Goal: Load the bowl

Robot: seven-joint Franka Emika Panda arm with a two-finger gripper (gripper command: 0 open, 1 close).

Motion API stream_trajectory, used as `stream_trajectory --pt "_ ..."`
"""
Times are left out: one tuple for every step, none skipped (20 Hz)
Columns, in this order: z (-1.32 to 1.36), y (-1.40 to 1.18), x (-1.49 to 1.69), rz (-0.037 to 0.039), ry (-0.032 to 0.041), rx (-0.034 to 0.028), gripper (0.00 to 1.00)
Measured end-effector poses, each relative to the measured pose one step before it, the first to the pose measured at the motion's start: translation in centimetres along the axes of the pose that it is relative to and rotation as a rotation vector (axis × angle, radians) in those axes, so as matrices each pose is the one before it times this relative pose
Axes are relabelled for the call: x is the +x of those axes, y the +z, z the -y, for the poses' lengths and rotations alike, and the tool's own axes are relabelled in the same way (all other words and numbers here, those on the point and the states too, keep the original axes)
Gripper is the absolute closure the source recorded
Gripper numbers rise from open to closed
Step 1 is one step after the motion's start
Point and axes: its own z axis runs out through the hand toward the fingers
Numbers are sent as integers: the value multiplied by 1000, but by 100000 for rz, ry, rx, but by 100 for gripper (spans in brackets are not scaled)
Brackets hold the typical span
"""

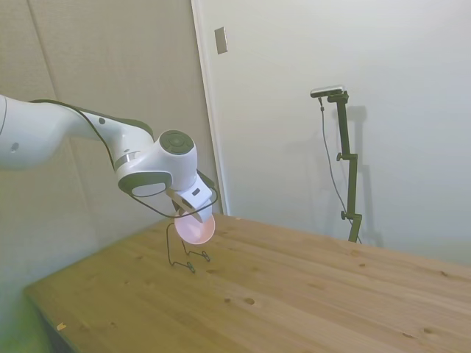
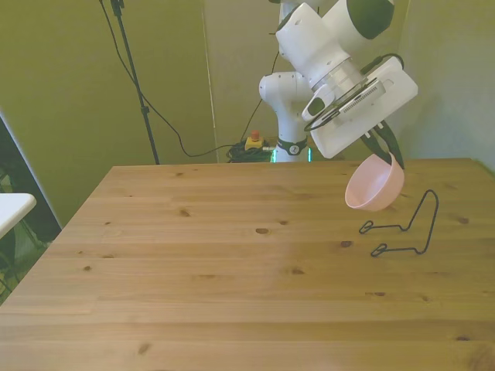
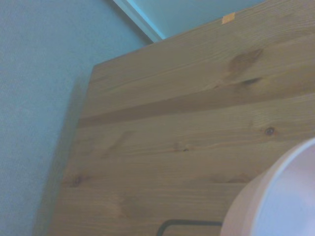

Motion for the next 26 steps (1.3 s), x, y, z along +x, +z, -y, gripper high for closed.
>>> stream_trajectory --pt "-27 36 -2 108 -51 147 100" --pt "-20 104 -46 760 -64 1061 100" --pt "-80 219 -62 1597 79 1357 100" --pt "-183 337 46 1467 -8 1261 100" --pt "-264 450 62 2081 212 1457 100" --pt "-323 496 152 1688 -68 1356 100" --pt "-380 481 189 1342 113 834 100" --pt "-365 459 183 1511 243 1189 100" --pt "-323 410 122 1526 -39 1138 100" --pt "-272 329 122 1080 -42 1087 100" --pt "-221 296 12 1810 -194 1278 100" --pt "-177 217 -25 1675 -171 1071 100" --pt "-140 133 -5 1133 -155 1028 100" --pt "-131 77 3 1460 125 1177 100" --pt "-180 34 65 1210 253 774 100" --pt "-261 -9 164 904 287 691 100" --pt "-246 -37 184 563 -65 559 100" --pt "-241 -29 171 702 89 765 100" --pt "-245 -52 193 217 4 523 100" --pt "-253 -42 156 482 -48 400 100" --pt "-225 -48 119 341 -135 507 100" --pt "-215 -27 102 20 -51 610 100" --pt "-210 27 100 5 -25 495 100" --pt "-194 103 113 23 28 536 100" --pt "-220 166 124 155 -168 138 100" --pt "-240 183 132 170 -28 44 100"
